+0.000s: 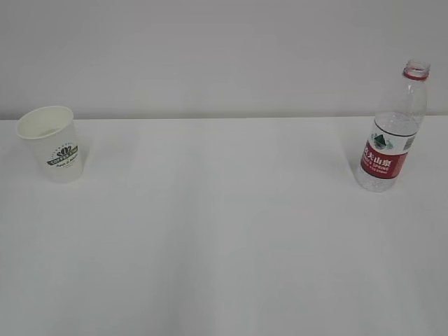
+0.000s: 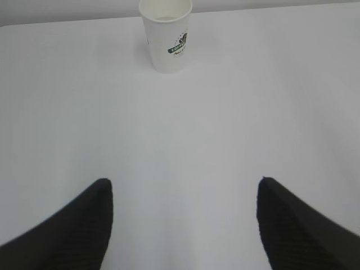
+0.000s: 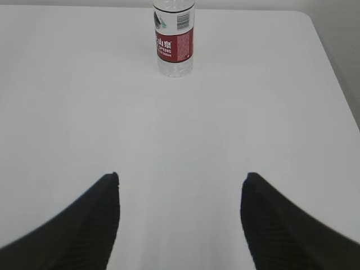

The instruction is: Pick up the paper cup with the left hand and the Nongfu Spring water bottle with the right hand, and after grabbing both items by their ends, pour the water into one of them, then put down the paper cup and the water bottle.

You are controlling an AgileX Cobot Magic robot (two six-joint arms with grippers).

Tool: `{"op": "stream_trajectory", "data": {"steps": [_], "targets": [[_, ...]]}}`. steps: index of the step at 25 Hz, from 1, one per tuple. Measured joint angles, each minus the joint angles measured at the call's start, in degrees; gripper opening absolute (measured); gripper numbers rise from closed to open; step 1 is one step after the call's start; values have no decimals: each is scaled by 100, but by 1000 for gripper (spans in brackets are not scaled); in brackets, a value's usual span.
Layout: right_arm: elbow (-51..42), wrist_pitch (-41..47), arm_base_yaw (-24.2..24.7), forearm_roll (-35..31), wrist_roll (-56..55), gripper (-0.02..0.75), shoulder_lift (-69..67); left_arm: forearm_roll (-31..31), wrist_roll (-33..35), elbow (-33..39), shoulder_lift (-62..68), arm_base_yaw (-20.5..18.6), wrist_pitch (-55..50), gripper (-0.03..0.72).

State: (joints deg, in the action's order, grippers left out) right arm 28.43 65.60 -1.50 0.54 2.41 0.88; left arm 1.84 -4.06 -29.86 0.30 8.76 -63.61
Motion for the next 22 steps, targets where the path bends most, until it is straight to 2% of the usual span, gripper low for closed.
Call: {"op": "stream_trajectory", "data": {"steps": [8,13,22], "targets": [[0,0,0,0,0,511,0,0,0,-6,0,0,0,579],[0,0,0,0,0,608,0,0,13,-6,0,0,4,579],[0,0,0,0,0,624,0,0,13,-6,0,0,4,579]]}}
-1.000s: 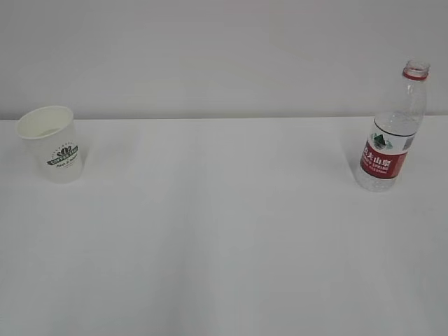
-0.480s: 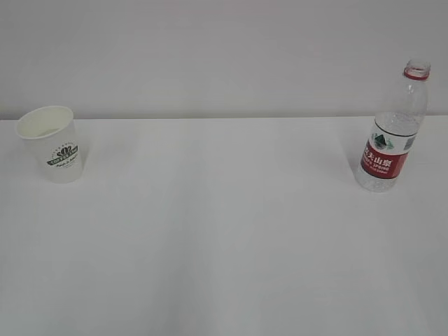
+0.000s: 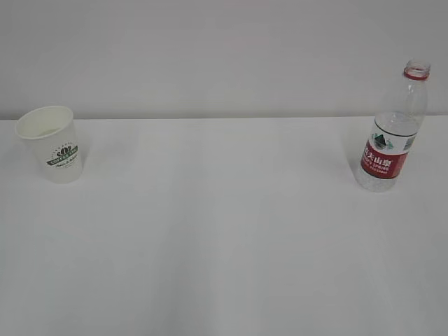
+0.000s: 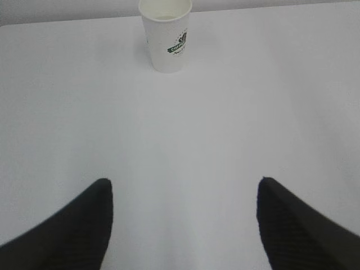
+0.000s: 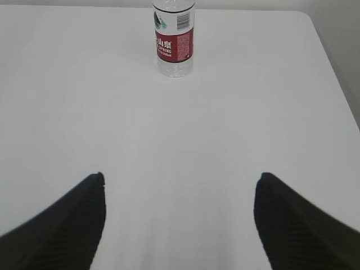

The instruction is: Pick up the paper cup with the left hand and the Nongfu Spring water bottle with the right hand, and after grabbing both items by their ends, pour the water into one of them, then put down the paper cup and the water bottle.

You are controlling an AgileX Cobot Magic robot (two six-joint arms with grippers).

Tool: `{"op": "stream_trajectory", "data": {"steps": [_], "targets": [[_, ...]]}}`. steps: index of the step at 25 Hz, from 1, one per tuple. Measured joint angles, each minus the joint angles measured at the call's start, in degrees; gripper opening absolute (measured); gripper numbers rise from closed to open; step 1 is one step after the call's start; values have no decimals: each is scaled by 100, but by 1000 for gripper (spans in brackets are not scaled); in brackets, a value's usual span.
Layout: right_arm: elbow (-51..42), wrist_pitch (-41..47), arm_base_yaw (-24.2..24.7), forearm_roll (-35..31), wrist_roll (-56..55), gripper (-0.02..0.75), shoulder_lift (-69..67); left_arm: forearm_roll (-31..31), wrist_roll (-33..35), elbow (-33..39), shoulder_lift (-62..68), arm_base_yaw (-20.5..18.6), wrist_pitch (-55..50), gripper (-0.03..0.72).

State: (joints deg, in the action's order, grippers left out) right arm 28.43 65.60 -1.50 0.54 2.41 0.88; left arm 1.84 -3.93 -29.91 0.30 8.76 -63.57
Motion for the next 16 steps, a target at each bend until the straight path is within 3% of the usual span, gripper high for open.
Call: {"op": "stream_trajectory", "data": {"steps": [8,16], "targets": [[0,-10,0,0,0,559,0,0,0,0,0,0,0,579],[0,-10,0,0,0,552,0,0,0,0,0,0,0,579]]}}
